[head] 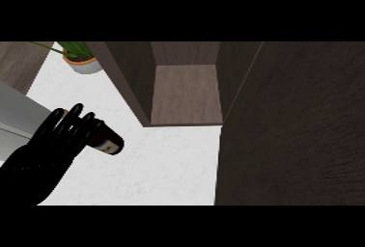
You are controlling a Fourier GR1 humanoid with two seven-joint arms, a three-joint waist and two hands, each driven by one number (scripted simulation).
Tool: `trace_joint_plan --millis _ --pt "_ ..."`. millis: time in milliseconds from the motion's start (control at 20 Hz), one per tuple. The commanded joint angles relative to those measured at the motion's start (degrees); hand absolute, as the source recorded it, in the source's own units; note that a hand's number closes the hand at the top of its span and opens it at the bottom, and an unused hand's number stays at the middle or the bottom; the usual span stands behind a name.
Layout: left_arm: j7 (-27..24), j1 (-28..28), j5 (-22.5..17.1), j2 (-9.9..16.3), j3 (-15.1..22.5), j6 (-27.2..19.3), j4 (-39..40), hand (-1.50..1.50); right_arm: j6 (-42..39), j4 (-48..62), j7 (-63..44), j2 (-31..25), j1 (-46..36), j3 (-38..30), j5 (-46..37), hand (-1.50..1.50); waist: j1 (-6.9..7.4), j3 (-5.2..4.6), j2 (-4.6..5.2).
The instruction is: Pick up the wine, place it into the cabinet and close the cabinet
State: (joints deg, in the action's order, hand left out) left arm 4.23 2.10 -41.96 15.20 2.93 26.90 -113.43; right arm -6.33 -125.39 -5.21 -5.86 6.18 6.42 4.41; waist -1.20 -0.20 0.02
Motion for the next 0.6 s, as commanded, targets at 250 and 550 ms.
trace_joint_plan --millis 250,550 --pt "13.77 -1.71 -37.85 18.5 -10.57 6.11 2.25 -1.5 -1.13 -12.7 -11.69 -2.44 3.03 -0.46 7.27 -1.5 0.94 0.19 -0.15" --pt "19.21 -3.42 -48.06 23.56 -14.84 -0.09 0.8 -1.5 1.2 -19.9 -17.63 -1.07 5.13 4.7 2.69 -1.5 0.95 0.2 -0.17"
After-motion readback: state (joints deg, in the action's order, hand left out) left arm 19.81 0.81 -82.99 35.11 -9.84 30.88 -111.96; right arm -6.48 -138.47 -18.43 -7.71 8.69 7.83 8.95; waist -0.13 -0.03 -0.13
